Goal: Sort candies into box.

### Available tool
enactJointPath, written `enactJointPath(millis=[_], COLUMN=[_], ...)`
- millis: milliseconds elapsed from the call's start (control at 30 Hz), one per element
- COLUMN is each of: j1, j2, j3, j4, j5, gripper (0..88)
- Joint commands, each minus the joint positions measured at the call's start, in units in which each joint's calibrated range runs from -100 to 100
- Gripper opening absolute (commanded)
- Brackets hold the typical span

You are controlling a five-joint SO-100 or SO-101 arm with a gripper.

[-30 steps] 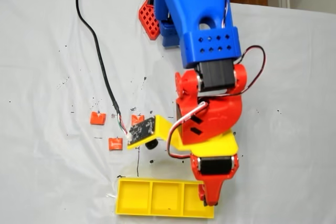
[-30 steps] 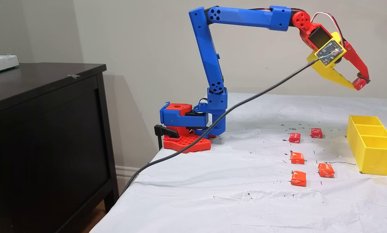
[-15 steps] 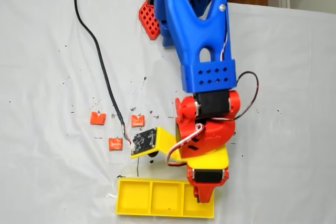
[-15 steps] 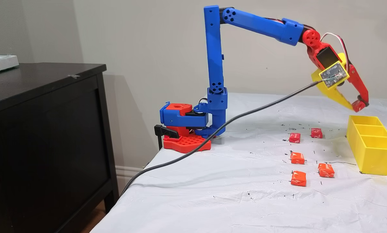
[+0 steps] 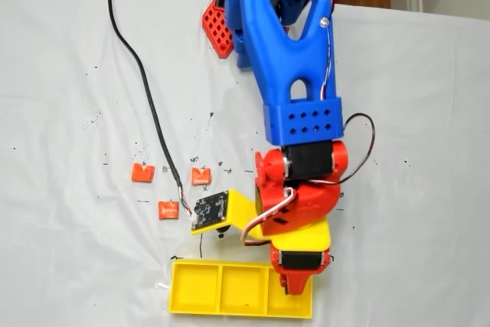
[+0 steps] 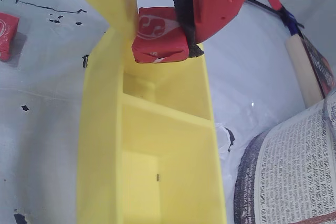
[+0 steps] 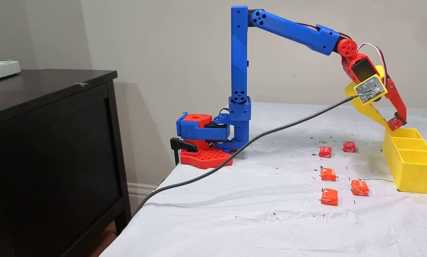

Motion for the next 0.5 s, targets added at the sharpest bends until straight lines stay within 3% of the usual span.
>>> enactJointPath(millis=[0,100,300,467], j1=[0.4,0.4,0.3,0.2], j2=[-0.8,-0.8,-0.5,-0.9], j3=[-5.9,-5.9,-5.7,-5.7], j4=[-1.3,-1.5,-1.7,-1.3], j5=[-0.3,-0.2,-0.2,-0.3], gripper=[0.1,1.5,20.9,23.9])
